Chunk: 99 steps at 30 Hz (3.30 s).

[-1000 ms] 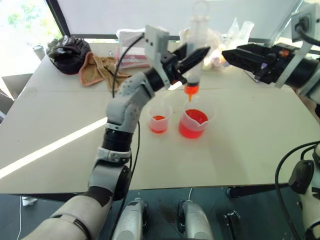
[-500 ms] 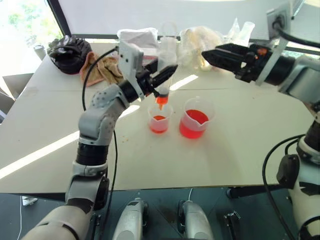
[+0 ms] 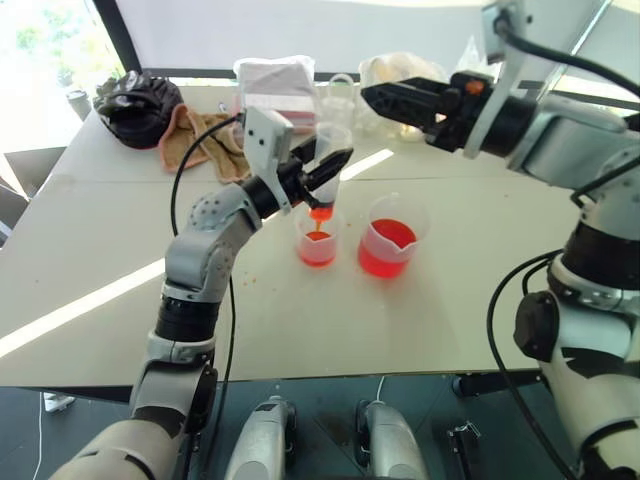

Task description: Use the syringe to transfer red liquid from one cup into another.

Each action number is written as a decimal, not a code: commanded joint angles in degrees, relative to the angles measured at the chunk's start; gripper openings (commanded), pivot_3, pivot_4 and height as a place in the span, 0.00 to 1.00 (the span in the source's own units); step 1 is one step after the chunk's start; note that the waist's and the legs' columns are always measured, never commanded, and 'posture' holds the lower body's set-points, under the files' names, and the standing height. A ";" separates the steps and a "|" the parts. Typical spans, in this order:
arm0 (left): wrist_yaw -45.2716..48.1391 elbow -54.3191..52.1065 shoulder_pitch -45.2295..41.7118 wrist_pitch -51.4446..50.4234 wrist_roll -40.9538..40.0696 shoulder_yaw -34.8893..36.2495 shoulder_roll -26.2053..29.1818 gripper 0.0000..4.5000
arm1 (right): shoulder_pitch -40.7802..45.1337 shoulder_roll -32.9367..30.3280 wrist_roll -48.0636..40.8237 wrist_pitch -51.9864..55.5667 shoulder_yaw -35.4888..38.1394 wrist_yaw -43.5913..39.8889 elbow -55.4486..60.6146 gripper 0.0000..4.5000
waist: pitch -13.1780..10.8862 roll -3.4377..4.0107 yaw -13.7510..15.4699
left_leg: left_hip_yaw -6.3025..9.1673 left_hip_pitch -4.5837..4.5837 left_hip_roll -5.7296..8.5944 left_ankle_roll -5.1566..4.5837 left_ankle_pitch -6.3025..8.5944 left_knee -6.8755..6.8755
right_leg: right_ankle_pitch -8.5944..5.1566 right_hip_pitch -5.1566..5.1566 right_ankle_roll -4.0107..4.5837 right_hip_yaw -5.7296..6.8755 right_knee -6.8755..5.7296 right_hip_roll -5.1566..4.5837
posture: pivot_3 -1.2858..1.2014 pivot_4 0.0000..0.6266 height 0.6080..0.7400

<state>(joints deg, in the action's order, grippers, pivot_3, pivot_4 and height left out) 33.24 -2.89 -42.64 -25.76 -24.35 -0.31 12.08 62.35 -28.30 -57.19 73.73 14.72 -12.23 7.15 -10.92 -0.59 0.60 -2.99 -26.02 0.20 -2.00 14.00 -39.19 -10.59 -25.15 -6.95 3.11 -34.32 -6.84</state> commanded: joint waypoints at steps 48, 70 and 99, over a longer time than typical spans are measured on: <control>-1.89 -4.83 -2.16 -0.96 -2.32 0.46 -1.39 0.32 | 8.45 14.72 11.07 11.77 -1.26 3.57 -2.45 0.00 | -0.01 0.02 -0.11 | -0.01 0.00 0.03 0.01 0.00 0.02 | 0.00 -0.03 0.00 0.01 -0.03 0.04 | 0.52 0.24 1.00; -3.28 -6.31 -4.03 -3.87 -4.43 2.69 0.15 0.32 | 4.61 17.51 11.26 18.32 -0.59 -0.78 -2.54 0.00 | -0.01 0.02 -0.28 | 0.00 0.00 0.04 0.01 0.00 0.03 | 0.00 -0.03 0.00 0.01 -0.03 0.04 | 0.52 0.24 1.00; -5.09 -8.37 -2.50 -4.81 -5.38 3.33 1.42 0.32 | 5.48 4.83 12.84 13.36 -1.92 -12.82 -2.41 0.89 | -0.02 0.02 -0.15 | 0.04 -0.02 0.01 0.01 0.00 0.04 | 0.00 -0.03 0.00 0.02 0.02 0.04 | 0.52 0.24 1.00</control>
<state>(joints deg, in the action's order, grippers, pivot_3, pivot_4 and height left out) 28.14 -7.78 -43.29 -32.07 -28.35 1.69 13.52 66.99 -22.04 -43.48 87.77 12.29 -23.37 3.95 -10.94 -0.57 0.45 -2.96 -26.04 0.21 -1.99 14.00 -39.15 -10.60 -25.19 -6.95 3.12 -34.29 -6.80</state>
